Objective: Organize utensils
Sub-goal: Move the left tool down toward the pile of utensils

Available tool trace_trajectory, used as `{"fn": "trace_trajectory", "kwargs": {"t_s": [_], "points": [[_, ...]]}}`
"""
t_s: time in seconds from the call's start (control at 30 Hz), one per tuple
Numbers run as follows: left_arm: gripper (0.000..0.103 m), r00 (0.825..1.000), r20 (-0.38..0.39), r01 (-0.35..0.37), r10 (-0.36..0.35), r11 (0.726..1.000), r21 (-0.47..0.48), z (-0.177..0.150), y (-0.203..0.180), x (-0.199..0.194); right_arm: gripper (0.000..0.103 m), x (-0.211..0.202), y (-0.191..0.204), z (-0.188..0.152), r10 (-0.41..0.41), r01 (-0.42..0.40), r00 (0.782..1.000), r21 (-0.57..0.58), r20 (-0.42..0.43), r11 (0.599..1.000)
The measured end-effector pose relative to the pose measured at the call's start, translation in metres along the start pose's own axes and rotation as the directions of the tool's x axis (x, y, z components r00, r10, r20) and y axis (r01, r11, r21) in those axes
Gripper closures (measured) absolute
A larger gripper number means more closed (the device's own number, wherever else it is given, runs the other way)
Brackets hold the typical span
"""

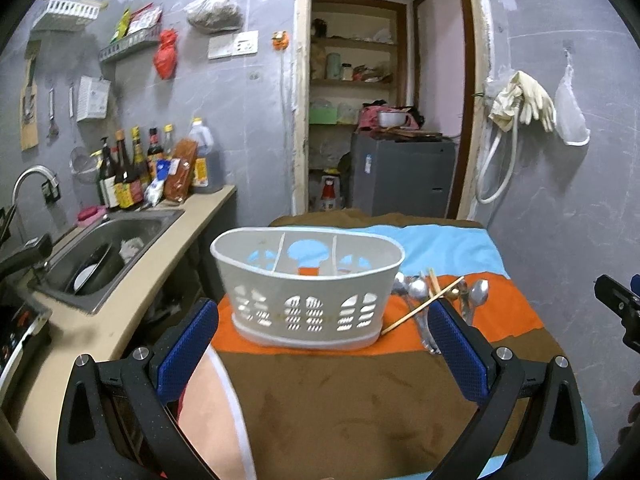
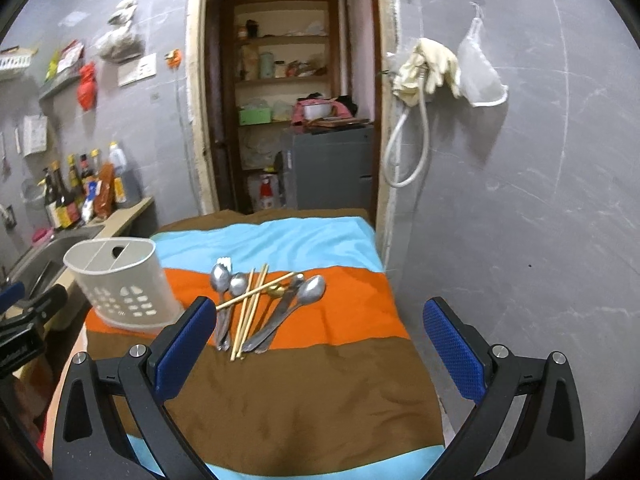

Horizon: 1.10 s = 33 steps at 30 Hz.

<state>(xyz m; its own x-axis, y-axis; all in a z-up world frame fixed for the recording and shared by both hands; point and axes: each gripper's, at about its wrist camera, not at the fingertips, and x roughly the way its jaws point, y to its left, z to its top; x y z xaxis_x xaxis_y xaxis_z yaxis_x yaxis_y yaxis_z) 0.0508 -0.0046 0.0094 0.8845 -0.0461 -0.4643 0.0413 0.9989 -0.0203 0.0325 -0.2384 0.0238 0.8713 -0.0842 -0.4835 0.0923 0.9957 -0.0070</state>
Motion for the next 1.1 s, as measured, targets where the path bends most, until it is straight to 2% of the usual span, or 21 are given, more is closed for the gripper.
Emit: {"fn": "trace_trajectory", "kwargs": {"t_s": [0.2, 0.4, 0.73, 0.83, 0.97, 1.1], "points": [[0.001, 0.998, 0.001, 0.058, -0.058, 0.998, 0.019, 0.011, -0.017, 0.013, 0.000, 0.004, -0.013, 0.005, -0.027, 0.027, 1.000, 0.026, 0.003, 0.999], [0.001, 0.995, 0.005, 0.097, -0.097, 0.995, 0.032, 0.023, -0.042, 0.024, 0.000, 0.017, -0.031, 0.014, -0.004, 0.004, 1.000, 0.021, -0.014, 1.000], [0.001, 0.995, -0.019, 0.096, -0.095, 0.994, 0.047, 0.033, -0.093, 0.059, 0.000, 0.072, -0.078, 0.033, 0.139, -0.139, 0.988, 0.005, -0.064, 0.990], [0.002, 0.995, -0.035, 0.092, -0.091, 0.995, 0.044, 0.034, -0.106, 0.076, 0.006, 0.091, -0.090, 0.035, 0.176, -0.176, 0.980, 0.013, -0.095, 0.984], [0.010, 0.993, -0.062, 0.101, -0.097, 0.993, 0.055, 0.032, -0.119, 0.098, 0.027, 0.117, -0.103, 0.032, 0.226, -0.222, 0.962, 0.043, -0.151, 0.974], [0.029, 0.989, -0.103, 0.116, -0.107, 0.990, 0.080, 0.026, -0.132, 0.125, 0.046, 0.140, -0.111, 0.024, 0.277, -0.266, 0.939, 0.081, -0.205, 0.961]]}}
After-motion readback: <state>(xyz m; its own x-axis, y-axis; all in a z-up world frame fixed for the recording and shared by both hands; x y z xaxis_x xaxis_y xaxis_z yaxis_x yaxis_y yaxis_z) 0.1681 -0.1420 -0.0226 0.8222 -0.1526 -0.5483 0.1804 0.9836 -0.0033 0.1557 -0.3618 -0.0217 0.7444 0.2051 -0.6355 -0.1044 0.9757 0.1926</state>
